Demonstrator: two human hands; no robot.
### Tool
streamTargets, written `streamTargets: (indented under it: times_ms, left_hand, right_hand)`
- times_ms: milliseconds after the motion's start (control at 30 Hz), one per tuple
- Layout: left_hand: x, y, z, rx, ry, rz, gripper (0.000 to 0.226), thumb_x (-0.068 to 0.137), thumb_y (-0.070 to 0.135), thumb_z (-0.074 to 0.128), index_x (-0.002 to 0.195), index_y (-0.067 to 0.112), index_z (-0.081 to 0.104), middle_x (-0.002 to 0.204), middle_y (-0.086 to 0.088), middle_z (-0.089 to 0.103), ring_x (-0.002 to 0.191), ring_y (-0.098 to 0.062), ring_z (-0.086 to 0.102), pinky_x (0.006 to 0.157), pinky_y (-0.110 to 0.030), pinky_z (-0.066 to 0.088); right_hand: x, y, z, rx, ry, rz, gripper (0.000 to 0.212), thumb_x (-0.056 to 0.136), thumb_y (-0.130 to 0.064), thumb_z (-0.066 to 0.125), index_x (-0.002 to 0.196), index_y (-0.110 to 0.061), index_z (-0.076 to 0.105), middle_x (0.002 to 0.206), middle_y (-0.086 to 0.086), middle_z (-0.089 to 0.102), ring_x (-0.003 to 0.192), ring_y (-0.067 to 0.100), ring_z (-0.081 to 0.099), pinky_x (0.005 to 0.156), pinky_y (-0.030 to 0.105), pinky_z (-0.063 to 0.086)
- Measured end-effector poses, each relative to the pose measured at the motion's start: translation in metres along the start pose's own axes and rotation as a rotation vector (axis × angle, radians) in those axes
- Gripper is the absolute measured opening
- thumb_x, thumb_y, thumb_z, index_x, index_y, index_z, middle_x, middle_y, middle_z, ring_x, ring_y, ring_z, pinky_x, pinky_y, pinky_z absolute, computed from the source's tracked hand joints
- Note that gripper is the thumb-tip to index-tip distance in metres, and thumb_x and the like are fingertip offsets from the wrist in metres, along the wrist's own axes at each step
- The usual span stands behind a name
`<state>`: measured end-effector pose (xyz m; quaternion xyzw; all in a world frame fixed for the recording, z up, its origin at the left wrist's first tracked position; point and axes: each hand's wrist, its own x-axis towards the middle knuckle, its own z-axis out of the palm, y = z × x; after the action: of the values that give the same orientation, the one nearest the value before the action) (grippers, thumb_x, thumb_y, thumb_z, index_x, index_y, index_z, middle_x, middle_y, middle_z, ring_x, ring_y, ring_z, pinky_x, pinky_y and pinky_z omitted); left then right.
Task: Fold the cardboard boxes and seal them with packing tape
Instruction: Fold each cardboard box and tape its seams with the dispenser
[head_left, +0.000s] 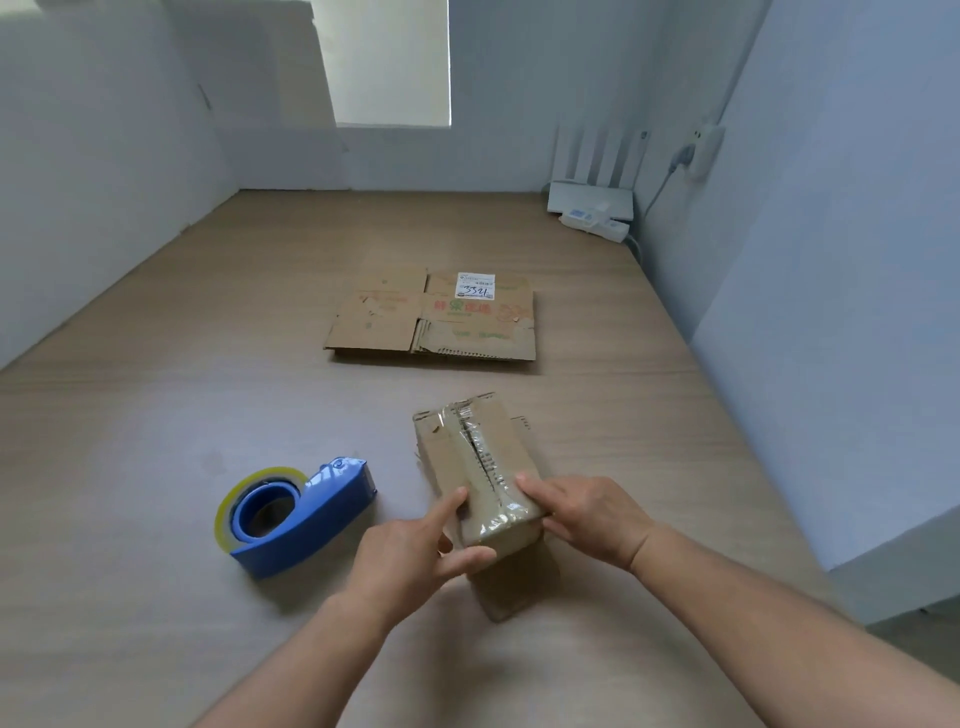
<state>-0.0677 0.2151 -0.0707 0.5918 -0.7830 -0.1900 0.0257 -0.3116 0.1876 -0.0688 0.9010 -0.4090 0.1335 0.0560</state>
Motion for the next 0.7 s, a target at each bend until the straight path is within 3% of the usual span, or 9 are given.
streamTargets:
  times_ms: [67,133,233,333,400,467,533,633,700]
  left_hand:
    - [0.002,0.007,-0.007,-0.061,0.107,0.01,0.095,0.063,0.092,0.008,0.146,0.045,0.019,0.087,0.016,0.063,0.078,0.0,0.06,0.065,-0.021,0.05]
    - [0.013,0.009,-0.014,-0.143,0.264,-0.028,0.088,0.071,0.087,0.012,0.147,0.042,0.02,0.096,0.016,0.056,0.084,0.0,0.055,0.065,-0.02,0.047]
    - [0.041,0.009,-0.021,-0.26,0.335,-0.139,0.079,0.084,0.072,0.029,0.151,0.033,0.016,0.142,0.003,0.041,0.128,-0.015,0.041,0.098,-0.036,0.042]
    - [0.073,0.014,-0.024,-0.314,0.215,-0.231,0.075,0.094,0.055,0.043,0.153,0.023,0.011,0.158,0.001,0.023,0.143,-0.018,0.023,0.112,-0.04,0.028]
    - [0.088,0.018,-0.022,-0.309,0.133,-0.263,0.07,0.095,0.048,0.048,0.152,0.02,0.018,0.155,-0.003,0.029,0.139,-0.021,0.033,0.109,-0.04,0.032]
    - [0.095,0.023,-0.019,-0.298,0.127,-0.311,0.063,0.093,0.047,0.051,0.146,0.019,0.029,0.145,-0.007,0.039,0.128,-0.024,0.044,0.101,-0.04,0.039]
    - [0.097,0.031,-0.018,-0.256,0.177,-0.404,0.064,0.09,0.051,0.053,0.141,0.016,0.035,0.136,-0.01,0.047,0.119,-0.028,0.05,0.093,-0.04,0.043]
    - [0.093,0.045,-0.014,-0.271,0.164,-0.538,0.07,0.085,0.058,0.054,0.135,0.013,0.035,0.126,-0.01,0.057,0.108,-0.031,0.057,0.08,-0.036,0.047]
    - [0.088,0.054,-0.007,-0.407,0.121,-0.607,0.082,0.08,0.061,0.058,0.138,0.014,0.025,0.122,-0.01,0.06,0.103,-0.032,0.06,0.082,-0.038,0.052]
  right_hand:
    - [-0.007,0.021,-0.007,0.034,0.006,0.007,0.065,0.051,-0.012,0.091,0.112,-0.009,0.071,0.079,0.006,0.071,0.055,0.022,0.065,0.036,0.022,0.045]
    - [-0.01,0.045,-0.012,0.058,-0.064,0.012,0.057,0.068,-0.01,0.082,0.122,-0.014,0.065,0.094,0.006,0.072,0.067,0.024,0.068,0.044,0.028,0.052]
    - [-0.012,0.067,-0.019,0.072,-0.162,0.045,0.049,0.089,-0.017,0.061,0.137,-0.024,0.052,0.123,0.004,0.064,0.098,0.028,0.065,0.067,0.038,0.056]
    - [-0.016,0.078,-0.018,0.057,-0.126,-0.001,0.053,0.08,-0.016,0.073,0.131,-0.022,0.058,0.119,0.01,0.065,0.093,0.028,0.068,0.061,0.035,0.058]
    - [-0.015,0.085,-0.016,0.022,-0.252,0.041,0.064,0.085,-0.026,0.067,0.143,-0.033,0.04,0.14,0.011,0.049,0.119,0.027,0.056,0.086,0.037,0.054]
    - [-0.016,0.091,-0.013,0.005,-0.42,0.156,0.079,0.087,-0.034,0.058,0.149,-0.042,0.011,0.157,0.003,0.022,0.139,0.021,0.03,0.109,0.033,0.034]
    - [-0.021,0.09,-0.012,0.056,-0.351,0.328,0.085,0.085,-0.034,0.059,0.151,-0.036,0.005,0.157,0.004,0.019,0.139,0.021,0.027,0.111,0.033,0.027]
    - [-0.032,0.071,-0.009,0.119,0.026,0.627,0.071,0.085,-0.029,0.064,0.147,-0.013,0.033,0.134,0.015,0.048,0.119,0.031,0.05,0.092,0.04,0.046]
    - [-0.034,0.056,-0.003,0.194,0.105,0.799,0.06,0.09,-0.038,0.059,0.142,-0.014,0.041,0.126,0.011,0.052,0.114,0.029,0.053,0.085,0.038,0.047]
